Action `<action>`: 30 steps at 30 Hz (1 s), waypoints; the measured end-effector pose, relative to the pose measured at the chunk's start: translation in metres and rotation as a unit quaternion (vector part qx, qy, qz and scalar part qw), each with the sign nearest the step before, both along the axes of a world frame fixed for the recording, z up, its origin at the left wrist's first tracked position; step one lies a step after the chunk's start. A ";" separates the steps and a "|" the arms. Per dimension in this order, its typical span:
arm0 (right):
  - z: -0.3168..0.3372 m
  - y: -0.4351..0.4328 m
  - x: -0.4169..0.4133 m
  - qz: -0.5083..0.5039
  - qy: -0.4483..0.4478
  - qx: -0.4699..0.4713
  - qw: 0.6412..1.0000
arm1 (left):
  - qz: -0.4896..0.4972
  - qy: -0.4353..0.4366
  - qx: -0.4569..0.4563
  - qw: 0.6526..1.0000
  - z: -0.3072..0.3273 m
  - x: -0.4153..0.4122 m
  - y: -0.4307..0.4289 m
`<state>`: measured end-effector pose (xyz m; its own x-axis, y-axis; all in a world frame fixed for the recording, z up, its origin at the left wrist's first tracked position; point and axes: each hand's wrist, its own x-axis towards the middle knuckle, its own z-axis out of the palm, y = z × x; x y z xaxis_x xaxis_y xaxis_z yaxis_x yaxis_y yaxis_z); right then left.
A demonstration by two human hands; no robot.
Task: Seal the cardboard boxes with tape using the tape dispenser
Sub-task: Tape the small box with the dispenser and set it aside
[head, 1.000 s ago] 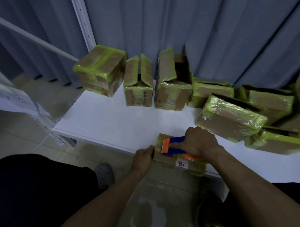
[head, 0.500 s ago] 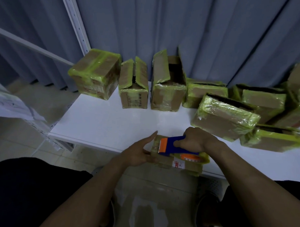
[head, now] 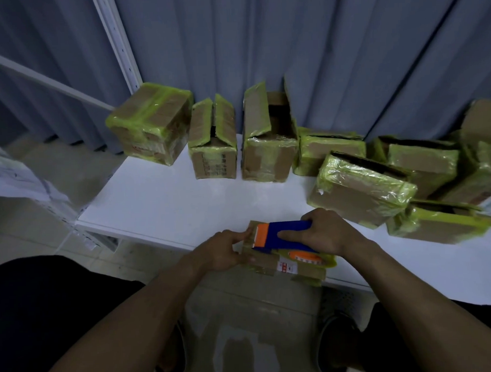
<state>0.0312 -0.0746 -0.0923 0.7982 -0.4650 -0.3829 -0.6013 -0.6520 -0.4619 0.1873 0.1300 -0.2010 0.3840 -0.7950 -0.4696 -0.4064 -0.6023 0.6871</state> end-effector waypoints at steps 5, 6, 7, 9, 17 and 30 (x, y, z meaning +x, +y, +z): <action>0.010 -0.010 -0.012 -0.012 0.013 -0.002 1.000 | -0.010 -0.059 0.046 0.997 0.004 -0.004 -0.001; 0.011 -0.013 -0.014 -0.014 0.018 -0.002 1.000 | -0.013 -0.065 0.049 0.997 0.005 -0.004 -0.001; 0.011 -0.015 -0.016 -0.016 0.023 -0.003 1.000 | -0.017 -0.070 0.049 0.996 0.006 -0.005 -0.001; 0.007 -0.016 -0.019 -0.013 0.035 -0.016 0.999 | -0.029 -0.082 0.052 0.995 0.009 -0.007 -0.002; -0.011 -0.011 -0.007 0.006 0.071 -0.060 0.996 | -0.119 -0.297 0.033 0.947 0.007 -0.037 0.005; -0.010 0.014 0.017 0.021 0.033 0.046 0.998 | -0.134 -0.428 0.002 0.894 -0.017 -0.014 0.034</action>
<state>0.0481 -0.0602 -0.1025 0.7875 -0.3932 -0.4746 -0.6061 -0.6338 -0.4806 0.1730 0.1641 -0.2180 0.3996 -0.9114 -0.0983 -0.9125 -0.4057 0.0528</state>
